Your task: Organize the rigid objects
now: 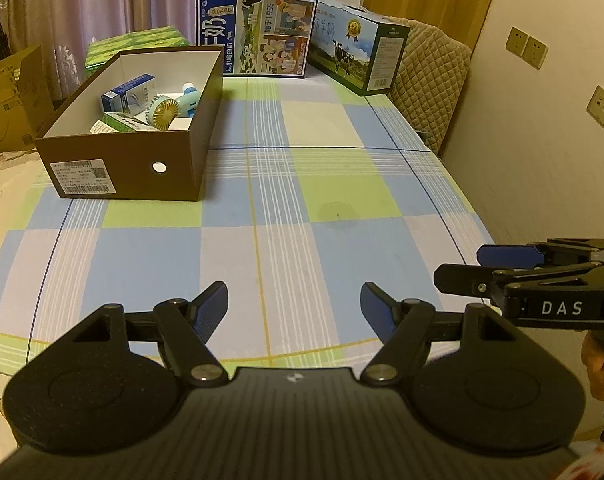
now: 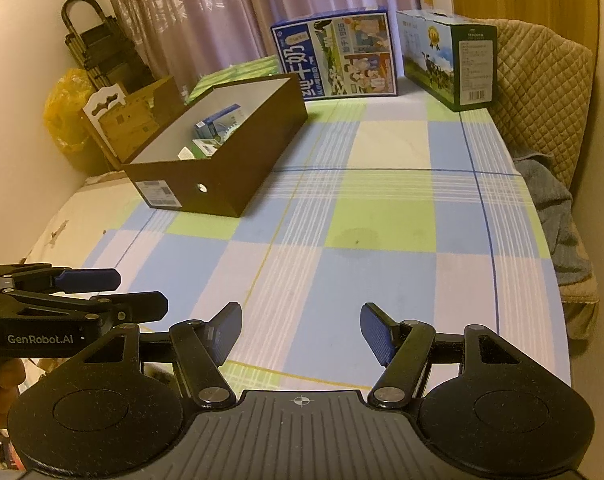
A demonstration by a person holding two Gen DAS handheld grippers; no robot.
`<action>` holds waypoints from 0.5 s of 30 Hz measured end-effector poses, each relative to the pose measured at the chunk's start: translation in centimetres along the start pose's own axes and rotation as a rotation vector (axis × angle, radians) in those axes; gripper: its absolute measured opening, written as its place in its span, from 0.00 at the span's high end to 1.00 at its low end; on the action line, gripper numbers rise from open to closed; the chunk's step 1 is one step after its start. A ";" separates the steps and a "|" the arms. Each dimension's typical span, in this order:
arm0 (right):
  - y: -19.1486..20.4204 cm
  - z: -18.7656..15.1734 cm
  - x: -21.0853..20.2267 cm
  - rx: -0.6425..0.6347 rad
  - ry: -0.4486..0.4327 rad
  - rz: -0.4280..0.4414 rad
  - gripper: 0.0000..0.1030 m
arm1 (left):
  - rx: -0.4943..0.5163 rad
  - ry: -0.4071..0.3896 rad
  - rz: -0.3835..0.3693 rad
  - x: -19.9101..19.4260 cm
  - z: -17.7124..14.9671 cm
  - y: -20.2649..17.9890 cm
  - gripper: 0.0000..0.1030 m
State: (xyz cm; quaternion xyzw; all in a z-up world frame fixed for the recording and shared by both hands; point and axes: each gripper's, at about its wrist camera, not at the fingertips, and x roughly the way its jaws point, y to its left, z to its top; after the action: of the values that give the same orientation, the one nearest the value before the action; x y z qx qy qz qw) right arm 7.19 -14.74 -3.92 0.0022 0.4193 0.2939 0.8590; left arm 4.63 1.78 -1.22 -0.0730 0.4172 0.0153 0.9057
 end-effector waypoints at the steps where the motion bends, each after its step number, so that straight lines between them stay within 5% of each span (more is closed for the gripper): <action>1: 0.0 -0.1 0.0 0.001 0.000 0.000 0.39 | 0.001 -0.001 0.001 -0.1 0.0 0.0 0.32; 15: 0.2 -0.3 -0.1 0.007 0.004 -0.003 0.39 | 0.002 -0.001 0.001 -0.2 0.0 -0.1 0.32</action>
State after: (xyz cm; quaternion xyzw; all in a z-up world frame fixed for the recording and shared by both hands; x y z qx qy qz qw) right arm 6.84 -14.67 -4.02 0.0041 0.4222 0.2910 0.8585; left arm 4.51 1.70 -1.11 -0.0716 0.4168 0.0154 0.9060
